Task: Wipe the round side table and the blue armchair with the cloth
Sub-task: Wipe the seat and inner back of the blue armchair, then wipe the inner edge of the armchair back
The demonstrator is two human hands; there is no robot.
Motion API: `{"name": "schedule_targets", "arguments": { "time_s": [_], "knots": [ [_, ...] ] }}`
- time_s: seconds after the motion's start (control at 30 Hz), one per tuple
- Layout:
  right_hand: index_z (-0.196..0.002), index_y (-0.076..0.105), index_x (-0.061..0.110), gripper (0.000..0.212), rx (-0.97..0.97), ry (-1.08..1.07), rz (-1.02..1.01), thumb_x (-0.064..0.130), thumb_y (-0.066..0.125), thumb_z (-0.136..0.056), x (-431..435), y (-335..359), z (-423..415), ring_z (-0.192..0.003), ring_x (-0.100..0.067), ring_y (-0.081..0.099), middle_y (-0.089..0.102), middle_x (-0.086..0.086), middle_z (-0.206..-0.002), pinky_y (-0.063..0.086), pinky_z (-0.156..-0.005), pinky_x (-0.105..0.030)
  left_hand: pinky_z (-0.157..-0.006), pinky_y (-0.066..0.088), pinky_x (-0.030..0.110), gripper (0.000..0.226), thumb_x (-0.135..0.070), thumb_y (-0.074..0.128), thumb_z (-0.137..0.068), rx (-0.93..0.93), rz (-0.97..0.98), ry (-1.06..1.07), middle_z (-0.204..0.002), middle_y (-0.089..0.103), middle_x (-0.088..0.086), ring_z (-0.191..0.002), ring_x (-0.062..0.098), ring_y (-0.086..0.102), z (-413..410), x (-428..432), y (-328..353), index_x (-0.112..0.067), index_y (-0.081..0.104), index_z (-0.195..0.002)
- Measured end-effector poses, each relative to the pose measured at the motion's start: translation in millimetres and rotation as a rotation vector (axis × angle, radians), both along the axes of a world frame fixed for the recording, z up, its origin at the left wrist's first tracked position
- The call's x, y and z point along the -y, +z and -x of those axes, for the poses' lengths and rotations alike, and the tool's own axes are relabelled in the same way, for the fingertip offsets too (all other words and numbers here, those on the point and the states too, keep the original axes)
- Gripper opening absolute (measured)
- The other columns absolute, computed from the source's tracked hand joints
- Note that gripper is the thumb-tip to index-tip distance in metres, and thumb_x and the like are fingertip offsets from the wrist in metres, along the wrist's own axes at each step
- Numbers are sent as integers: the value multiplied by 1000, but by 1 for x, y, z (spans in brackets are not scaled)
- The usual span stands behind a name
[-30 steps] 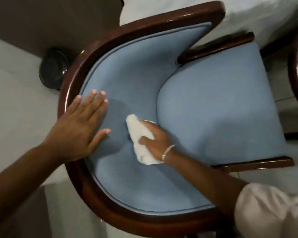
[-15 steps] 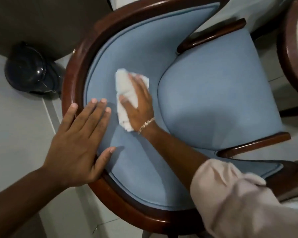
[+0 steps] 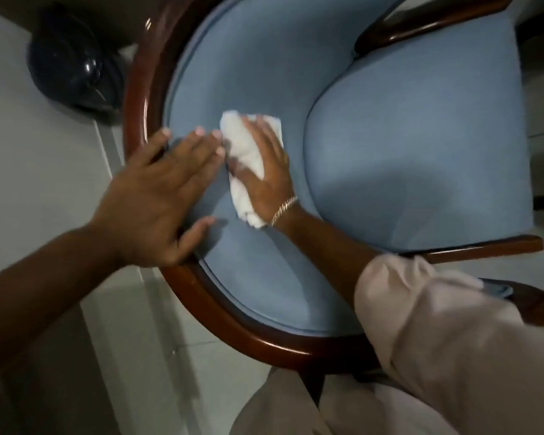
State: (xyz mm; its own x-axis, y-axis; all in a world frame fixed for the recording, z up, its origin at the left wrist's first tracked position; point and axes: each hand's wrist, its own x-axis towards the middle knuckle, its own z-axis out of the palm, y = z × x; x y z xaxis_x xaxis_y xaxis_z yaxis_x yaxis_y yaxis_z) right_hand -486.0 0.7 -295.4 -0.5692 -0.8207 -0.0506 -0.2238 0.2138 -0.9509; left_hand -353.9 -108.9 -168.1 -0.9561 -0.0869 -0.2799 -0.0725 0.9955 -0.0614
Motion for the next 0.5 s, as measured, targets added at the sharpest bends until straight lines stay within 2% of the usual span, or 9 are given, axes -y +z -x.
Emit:
{"name": "schedule_targets", "arguments": {
  "time_s": [0.1,0.17,0.2,0.23,0.27,0.3,0.37,0.43,0.5],
  "knots": [
    [-143,42,5,59,181,-14,-159,30,60,-92,-15,-54,25,-143,-33,37,44,-20,-149,26,-122,-43,-124,18,57,84,-54,30,-94,29,2,-10,-164,28,27,-154,40,26,0,2,-8,3,30,-155],
    [-144,43,9,58,380,55,-365,21,63,-91,-64,-78,24,-135,-33,48,47,-24,-144,37,-116,-47,-124,18,58,83,-52,30,-94,-6,14,-2,-165,27,27,-155,40,25,-8,-6,-13,4,29,-155],
    [-138,47,13,53,481,118,-448,18,62,-88,-88,-77,25,-112,-33,63,56,-30,-126,53,-97,-52,-125,17,58,83,-51,31,-94,-43,23,7,-165,25,27,-156,39,22,-11,-7,-14,4,28,-156],
    [-128,49,15,46,572,202,-464,20,60,-84,-108,-73,28,-79,-31,66,56,-33,-101,58,-67,-51,-126,14,58,83,-50,32,-94,-60,22,27,-167,22,27,-157,38,19,-12,-5,-13,3,25,-157],
    [-120,48,16,41,601,281,-467,25,58,-80,-121,-64,29,-58,-26,56,48,-28,-81,53,-49,-42,-127,11,57,85,-50,34,-94,-60,14,73,-168,17,26,-158,37,13,-10,-4,-14,2,19,-159],
    [-115,51,19,38,554,350,-466,29,58,-79,-129,-51,25,-55,-20,53,50,-14,-78,50,-48,-34,-128,7,55,87,-50,36,-93,-53,-3,160,-169,11,27,-159,37,6,-8,-8,-13,0,13,-160],
    [-117,59,26,38,481,430,-402,35,63,-80,-142,-16,6,-83,-10,62,61,2,-103,53,-75,-34,-129,4,54,91,-49,41,-95,-95,-85,441,-169,1,29,-159,40,-3,-5,-40,-8,-1,2,-161],
    [-132,55,24,54,377,468,-269,36,65,-80,-153,28,-12,-125,-14,56,58,1,-134,43,-108,-37,-129,2,55,88,-45,42,-98,-218,-185,772,-169,-5,29,-158,42,-7,-9,-87,-4,2,-1,-159],
    [-134,53,31,58,413,396,-206,33,65,-78,-157,74,-22,-132,-10,51,56,8,-141,39,-114,-38,-130,-2,52,85,-46,37,-99,-386,-467,1120,-171,-10,18,-159,32,-9,-6,-133,9,-4,-5,-160]
  ]
}}
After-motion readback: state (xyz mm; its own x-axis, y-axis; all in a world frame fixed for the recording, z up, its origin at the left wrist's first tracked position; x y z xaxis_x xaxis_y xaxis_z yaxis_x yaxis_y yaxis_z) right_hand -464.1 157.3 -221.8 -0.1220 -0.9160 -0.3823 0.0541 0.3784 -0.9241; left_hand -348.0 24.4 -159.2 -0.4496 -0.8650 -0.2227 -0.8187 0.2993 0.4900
